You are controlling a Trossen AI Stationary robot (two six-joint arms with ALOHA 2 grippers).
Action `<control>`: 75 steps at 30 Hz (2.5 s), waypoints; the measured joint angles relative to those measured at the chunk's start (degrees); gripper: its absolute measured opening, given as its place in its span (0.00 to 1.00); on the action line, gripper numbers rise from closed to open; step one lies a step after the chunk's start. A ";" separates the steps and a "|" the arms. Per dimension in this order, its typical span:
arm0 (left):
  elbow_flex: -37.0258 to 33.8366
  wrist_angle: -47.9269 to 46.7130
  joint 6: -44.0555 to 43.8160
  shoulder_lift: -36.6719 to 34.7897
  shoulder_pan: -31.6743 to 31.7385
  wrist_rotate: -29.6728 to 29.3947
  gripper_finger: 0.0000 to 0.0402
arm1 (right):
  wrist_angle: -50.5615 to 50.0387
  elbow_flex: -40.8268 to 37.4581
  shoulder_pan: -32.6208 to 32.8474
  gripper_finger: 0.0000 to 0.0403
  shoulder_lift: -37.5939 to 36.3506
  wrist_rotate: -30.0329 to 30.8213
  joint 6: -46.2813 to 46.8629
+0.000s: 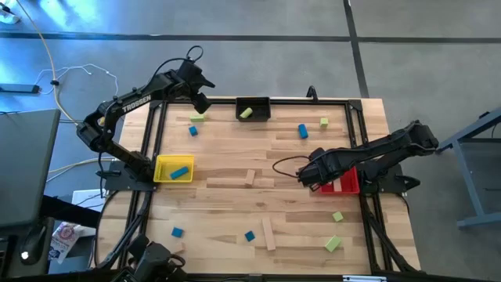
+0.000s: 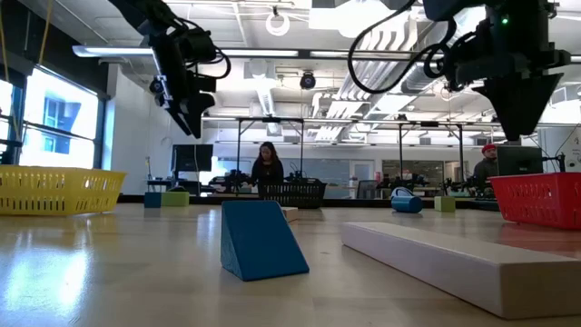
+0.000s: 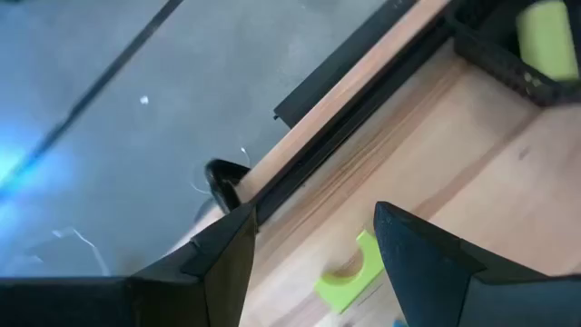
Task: Sort & place blocks by color
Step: Put the light green block into the black bin
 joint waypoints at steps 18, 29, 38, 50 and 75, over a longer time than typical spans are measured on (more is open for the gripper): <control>-3.45 -8.92 32.29 0.13 -0.48 5.57 0.53 | 0.43 0.77 0.00 0.47 0.00 2.43 -1.28; -8.93 -4.63 32.29 0.15 -0.81 4.70 0.53 | 1.16 0.77 -0.02 0.47 0.02 4.92 -1.85; -10.08 -2.18 32.34 2.25 -2.10 3.94 0.53 | 1.92 0.77 -0.02 0.47 0.02 5.01 -1.85; -10.10 -1.77 31.76 11.14 -1.92 0.60 0.53 | 2.67 0.75 0.00 0.47 0.02 4.92 -1.84; -10.08 1.69 31.69 12.76 -1.93 -0.17 0.53 | 5.05 0.74 -0.01 0.47 0.02 4.96 -1.83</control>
